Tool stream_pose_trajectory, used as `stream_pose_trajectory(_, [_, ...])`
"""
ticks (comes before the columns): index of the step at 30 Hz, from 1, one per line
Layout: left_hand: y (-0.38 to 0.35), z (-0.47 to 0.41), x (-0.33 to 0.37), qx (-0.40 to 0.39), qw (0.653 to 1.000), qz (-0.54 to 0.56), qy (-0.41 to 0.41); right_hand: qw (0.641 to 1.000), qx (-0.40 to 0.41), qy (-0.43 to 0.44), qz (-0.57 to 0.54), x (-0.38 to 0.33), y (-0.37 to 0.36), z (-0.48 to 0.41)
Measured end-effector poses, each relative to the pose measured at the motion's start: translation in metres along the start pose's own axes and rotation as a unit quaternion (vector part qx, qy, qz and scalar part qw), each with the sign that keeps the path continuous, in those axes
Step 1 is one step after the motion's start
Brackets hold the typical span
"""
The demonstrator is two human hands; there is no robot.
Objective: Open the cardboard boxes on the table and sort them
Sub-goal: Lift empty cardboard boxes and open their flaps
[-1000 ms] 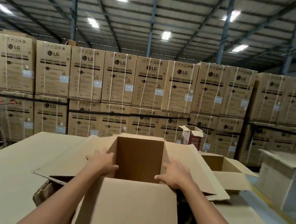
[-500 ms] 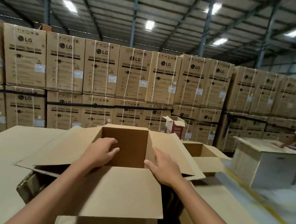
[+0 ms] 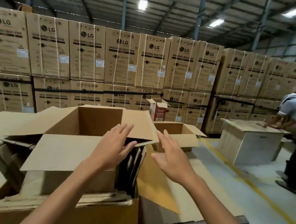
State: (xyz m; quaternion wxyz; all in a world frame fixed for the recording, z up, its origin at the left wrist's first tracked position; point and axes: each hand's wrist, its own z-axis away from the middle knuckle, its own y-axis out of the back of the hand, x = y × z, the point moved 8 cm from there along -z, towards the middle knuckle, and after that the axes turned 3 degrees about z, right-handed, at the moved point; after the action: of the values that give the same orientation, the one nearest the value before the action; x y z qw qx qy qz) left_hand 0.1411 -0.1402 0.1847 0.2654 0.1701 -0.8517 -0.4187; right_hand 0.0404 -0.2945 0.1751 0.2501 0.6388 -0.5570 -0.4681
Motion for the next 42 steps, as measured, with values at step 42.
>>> stream_pose_trajectory(42, [-0.521, -0.027, 0.376, -0.096, 0.956, 0.276, -0.014, 0.946, 0.039, -0.321, -0.041, 0.601, 0.048, 0.312])
